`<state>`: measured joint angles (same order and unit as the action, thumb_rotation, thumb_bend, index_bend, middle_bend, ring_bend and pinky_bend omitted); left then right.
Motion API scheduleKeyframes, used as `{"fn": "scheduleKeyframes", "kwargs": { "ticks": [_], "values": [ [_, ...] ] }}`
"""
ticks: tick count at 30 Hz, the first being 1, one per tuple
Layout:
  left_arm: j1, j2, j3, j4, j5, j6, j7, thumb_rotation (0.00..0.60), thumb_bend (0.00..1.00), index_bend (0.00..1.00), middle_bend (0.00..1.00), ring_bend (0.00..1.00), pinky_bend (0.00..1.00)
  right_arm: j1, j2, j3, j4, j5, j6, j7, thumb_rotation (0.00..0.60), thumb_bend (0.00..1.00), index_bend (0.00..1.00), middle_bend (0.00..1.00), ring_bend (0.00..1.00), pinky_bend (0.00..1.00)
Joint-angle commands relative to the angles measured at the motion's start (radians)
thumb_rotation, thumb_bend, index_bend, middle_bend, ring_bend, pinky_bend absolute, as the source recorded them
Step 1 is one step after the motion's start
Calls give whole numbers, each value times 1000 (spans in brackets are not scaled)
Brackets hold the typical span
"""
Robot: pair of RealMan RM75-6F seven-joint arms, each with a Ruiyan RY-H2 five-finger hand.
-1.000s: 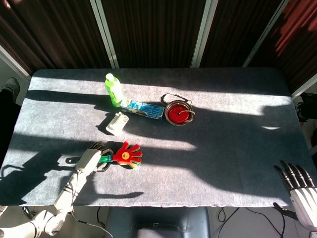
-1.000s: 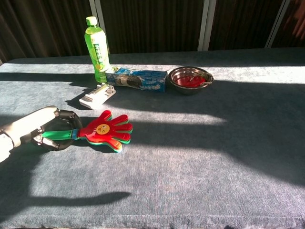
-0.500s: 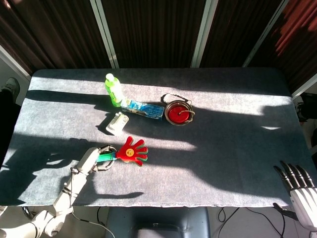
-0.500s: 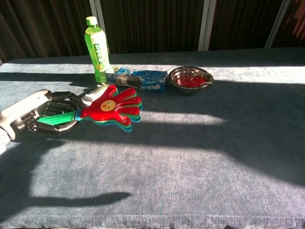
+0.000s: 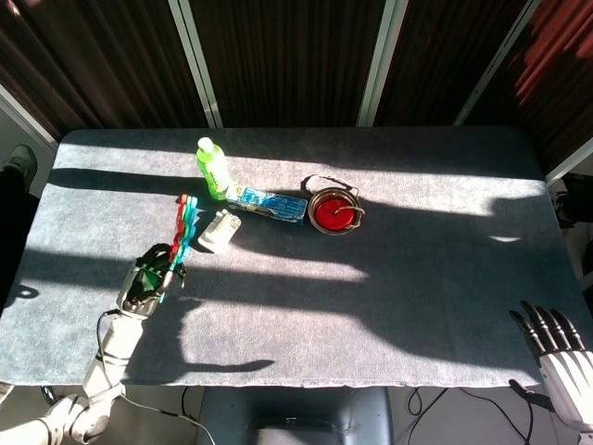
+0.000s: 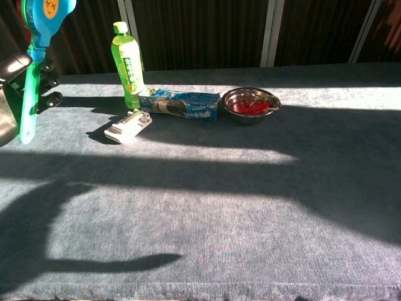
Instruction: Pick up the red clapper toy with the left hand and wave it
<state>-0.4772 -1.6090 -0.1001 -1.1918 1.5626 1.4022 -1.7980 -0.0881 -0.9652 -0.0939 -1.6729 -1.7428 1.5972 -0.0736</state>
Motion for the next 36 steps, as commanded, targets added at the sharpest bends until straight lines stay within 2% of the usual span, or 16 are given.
{"fn": "scheduleKeyframes", "kwargs": {
  "ticks": [1,2,5,11,14,16,19,21,25,27,29,32,34,36],
  "values": [
    [6,-5,19,88,87,96,246,600,606,846,820,524,651,2,-2,0,-1,1,-5,-4,600,144,0,0,0,0],
    [1,-32,42,138,119,97,354,600,605,846,821,524,651,1,-2,0,-2,2,-5,-4,600,144,0,0,0,0],
    [-20,-63,102,230,179,54,550,600,602,847,823,525,653,0,0,1,-2,2,0,-2,600,144,0,0,0,0],
    [-42,-104,139,341,202,-30,938,600,595,846,824,526,656,1,2,1,-1,2,1,3,600,144,0,0,0,0],
    [-52,-97,138,328,190,-66,1063,600,596,846,824,526,656,1,2,0,-1,1,0,3,600,144,0,0,0,0],
    [-55,-83,132,287,175,-72,1055,600,595,846,823,527,660,1,2,0,-1,0,1,2,600,145,0,0,0,0],
    [-62,-45,120,202,149,-67,938,600,594,847,823,527,665,0,1,0,-1,-1,2,2,600,144,0,0,0,0],
    [-66,-12,115,142,135,-61,811,600,594,847,823,527,665,0,1,-1,-1,-1,2,1,600,144,0,0,0,0],
    [-79,71,119,18,121,-49,444,600,595,846,823,527,666,0,1,-1,-1,-2,2,2,600,144,0,0,0,0],
    [-88,124,126,-37,125,-31,160,600,593,847,823,527,665,0,2,-1,-1,-3,3,3,600,144,0,0,0,0],
    [-101,167,137,-32,156,14,-103,600,589,846,822,526,664,-1,2,-2,-2,-3,4,4,600,145,0,0,0,0],
    [-87,169,110,7,137,101,-345,600,583,846,821,525,663,-1,1,-1,-2,-1,3,3,600,144,0,0,0,0],
    [-75,170,91,28,120,148,-465,600,583,846,821,524,659,0,0,-1,-1,0,2,1,600,144,0,0,0,0],
    [-57,160,65,57,93,190,-498,600,584,846,820,523,655,-1,-1,0,-2,0,2,-1,600,145,0,0,0,0]
  ]
}}
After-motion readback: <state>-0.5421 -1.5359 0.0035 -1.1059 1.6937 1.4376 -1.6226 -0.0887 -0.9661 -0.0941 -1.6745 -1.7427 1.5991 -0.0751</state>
